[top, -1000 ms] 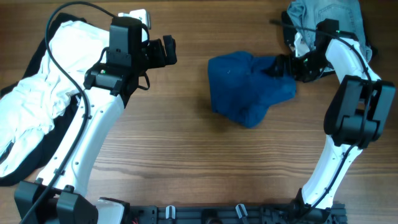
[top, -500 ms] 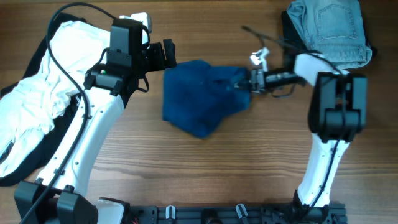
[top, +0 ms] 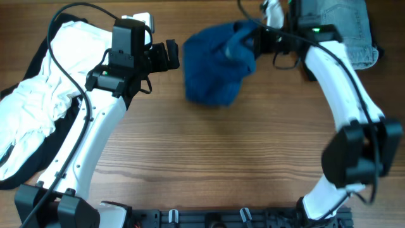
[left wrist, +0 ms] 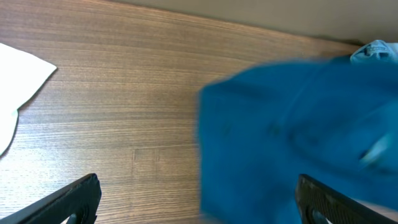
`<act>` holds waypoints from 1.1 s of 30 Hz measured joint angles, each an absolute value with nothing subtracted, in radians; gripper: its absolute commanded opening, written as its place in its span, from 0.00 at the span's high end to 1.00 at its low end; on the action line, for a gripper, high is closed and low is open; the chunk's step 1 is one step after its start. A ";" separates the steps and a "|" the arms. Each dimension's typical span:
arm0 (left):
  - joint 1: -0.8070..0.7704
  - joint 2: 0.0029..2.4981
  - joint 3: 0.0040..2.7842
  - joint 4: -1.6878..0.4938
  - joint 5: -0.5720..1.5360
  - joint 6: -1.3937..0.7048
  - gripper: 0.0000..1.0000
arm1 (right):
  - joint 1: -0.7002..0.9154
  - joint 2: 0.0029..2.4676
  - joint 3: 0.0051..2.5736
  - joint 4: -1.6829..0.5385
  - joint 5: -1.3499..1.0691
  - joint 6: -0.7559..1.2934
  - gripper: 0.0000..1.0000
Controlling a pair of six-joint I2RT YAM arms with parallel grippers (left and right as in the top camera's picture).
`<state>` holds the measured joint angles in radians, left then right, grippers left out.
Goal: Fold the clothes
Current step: 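Carry the teal shirt with the right gripper onto the denim stack top right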
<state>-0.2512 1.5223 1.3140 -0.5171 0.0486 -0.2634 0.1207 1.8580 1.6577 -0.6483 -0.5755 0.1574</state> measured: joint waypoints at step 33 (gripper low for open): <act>-0.251 1.522 1.314 -0.468 0.042 -0.263 0.00 | -0.329 2.203 1.835 0.427 -0.208 0.975 0.96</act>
<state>-0.2512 1.5223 1.3140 -0.4679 0.0418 -0.2630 -0.3294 2.2028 1.8347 0.4274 -0.2085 0.9752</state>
